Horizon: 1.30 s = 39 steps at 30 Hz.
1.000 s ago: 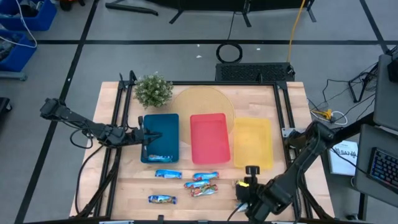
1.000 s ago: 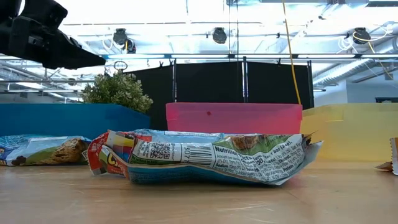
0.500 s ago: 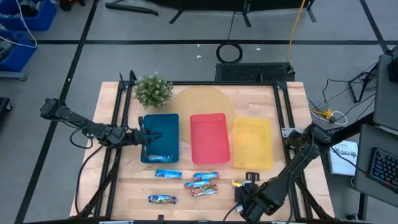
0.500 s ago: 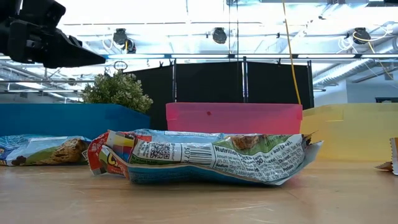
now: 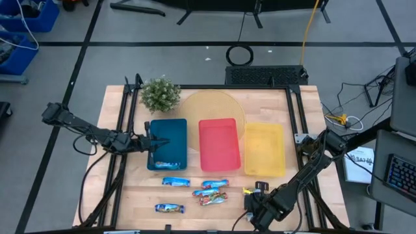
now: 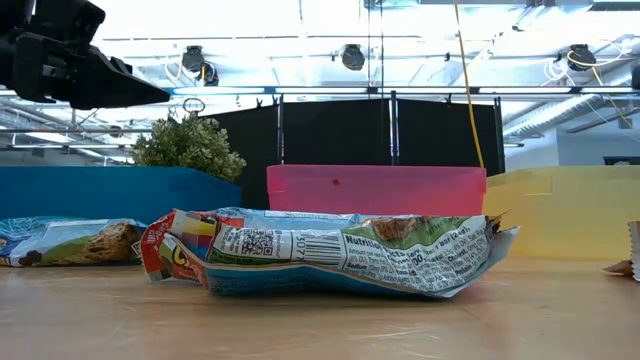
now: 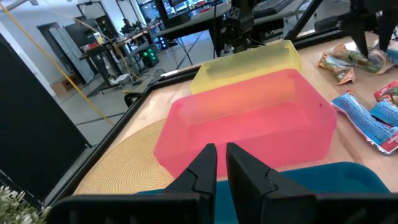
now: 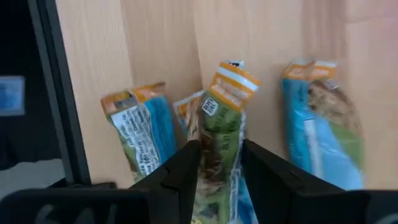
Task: Pick and place Granola Bars by type
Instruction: Put the yellow granola bar into the red bin
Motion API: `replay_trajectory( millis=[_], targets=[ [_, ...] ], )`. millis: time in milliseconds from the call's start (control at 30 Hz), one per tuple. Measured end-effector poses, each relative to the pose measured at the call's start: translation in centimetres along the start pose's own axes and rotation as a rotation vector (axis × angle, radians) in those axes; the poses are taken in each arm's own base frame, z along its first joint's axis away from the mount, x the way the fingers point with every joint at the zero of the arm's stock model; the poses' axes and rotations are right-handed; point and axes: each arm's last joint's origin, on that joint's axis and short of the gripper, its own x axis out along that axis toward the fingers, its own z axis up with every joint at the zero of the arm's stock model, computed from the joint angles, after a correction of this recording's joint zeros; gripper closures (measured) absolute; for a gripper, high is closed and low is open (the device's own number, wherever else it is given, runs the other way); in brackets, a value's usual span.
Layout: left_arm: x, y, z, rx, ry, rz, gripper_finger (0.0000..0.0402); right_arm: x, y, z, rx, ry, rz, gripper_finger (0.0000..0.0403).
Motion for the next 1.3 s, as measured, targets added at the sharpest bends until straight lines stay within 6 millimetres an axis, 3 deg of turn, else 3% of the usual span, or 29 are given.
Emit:
replay_trajectory(
  millis=[367, 567, 667, 833, 1000, 1200, 1300],
  targets=[
    [0.0, 0.0, 0.0, 0.000, 0.000, 0.000, 0.0357, 1.9, -0.8, -0.8, -0.036, -0.012, 0.031, 0.0292],
    [0.0, 0.0, 0.0, 0.005, 0.001, 0.000, 0.0357, 1.1, -0.9, -0.5, -0.100, -0.038, 0.059, 0.0358],
    [0.0, 0.0, 0.0, 0.004, 0.001, 0.000, 0.0357, -0.2, -1.2, 0.0, -0.112, -0.076, 0.089, 0.0390],
    [0.0, 0.0, -0.1, -0.011, 0.006, 0.000, 0.0357, -2.5, -1.6, 0.5, -0.131, -0.171, 0.114, 0.0378],
    [0.0, 0.0, -0.1, -0.020, 0.008, -0.001, 0.0357, -5.6, -2.4, 1.8, -0.192, -0.316, 0.180, 0.0394],
    [0.0, 0.0, -0.1, -0.021, 0.007, -0.001, 0.0357, -10.5, -6.5, 5.9, -0.202, -0.532, 0.137, 0.0388],
    [0.0, 0.0, 0.0, -0.023, 0.003, 0.000, 0.0357, -11.6, -9.5, 8.6, -0.263, -0.542, 0.126, 0.0393]
  ],
)
